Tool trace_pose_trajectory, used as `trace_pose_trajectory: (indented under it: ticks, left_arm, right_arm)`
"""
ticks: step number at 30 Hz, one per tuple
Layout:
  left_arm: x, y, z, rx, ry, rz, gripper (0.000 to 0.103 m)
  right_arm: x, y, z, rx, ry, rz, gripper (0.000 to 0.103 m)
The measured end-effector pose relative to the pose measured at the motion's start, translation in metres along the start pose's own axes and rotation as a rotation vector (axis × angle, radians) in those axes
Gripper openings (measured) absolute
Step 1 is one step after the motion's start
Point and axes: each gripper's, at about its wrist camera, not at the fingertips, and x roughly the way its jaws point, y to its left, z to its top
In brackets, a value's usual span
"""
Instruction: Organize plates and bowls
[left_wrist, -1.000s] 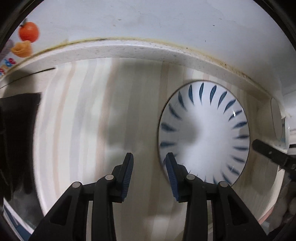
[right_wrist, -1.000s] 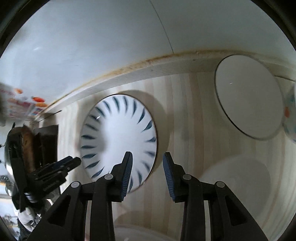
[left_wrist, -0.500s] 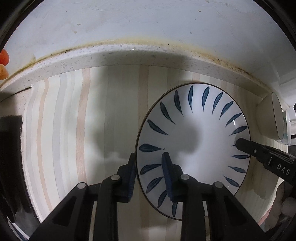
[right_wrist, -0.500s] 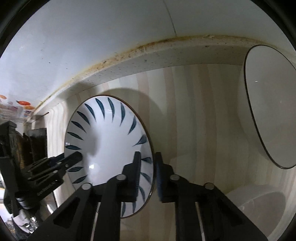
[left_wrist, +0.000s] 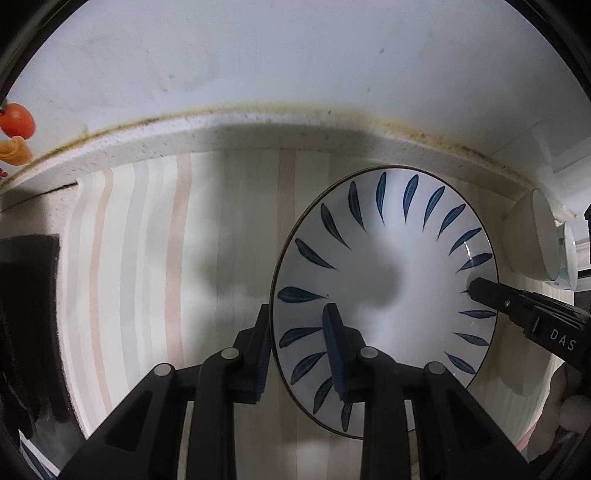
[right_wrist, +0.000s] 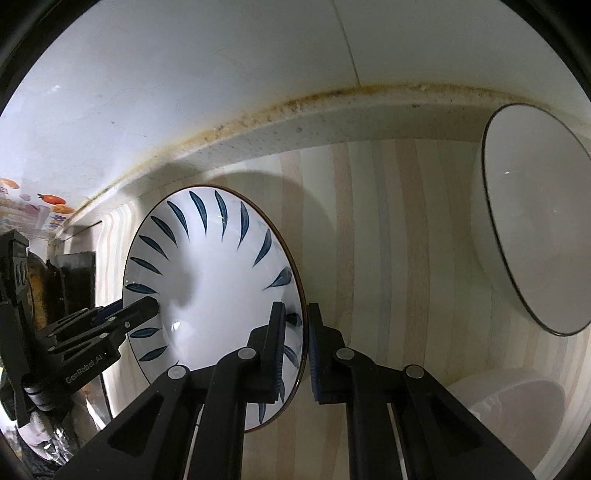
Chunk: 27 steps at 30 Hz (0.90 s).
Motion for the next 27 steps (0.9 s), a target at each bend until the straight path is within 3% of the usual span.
trace_pose_trajectory:
  ticks: [6, 15, 27]
  left_arm:
    - [-0.034, -0.004, -0.015, 0.025, -0.035, 0.000, 0.025]
    - [-0.093, -0.014, -0.072, 0.049, -0.061, -0.025, 0.025]
    - [-0.111, -0.044, -0.175, 0.077, -0.015, -0.036, 0.025]
  right_arm:
    - [-0.029, 0.003, -0.005, -0.021, -0.016, 0.014, 0.013]
    - [-0.081, 0.013, -0.044, -0.039, -0.026, 0.049, 0.013]
    - [-0.133, 0.002, -0.157, -0.052, 0.006, 0.068, 0.013]
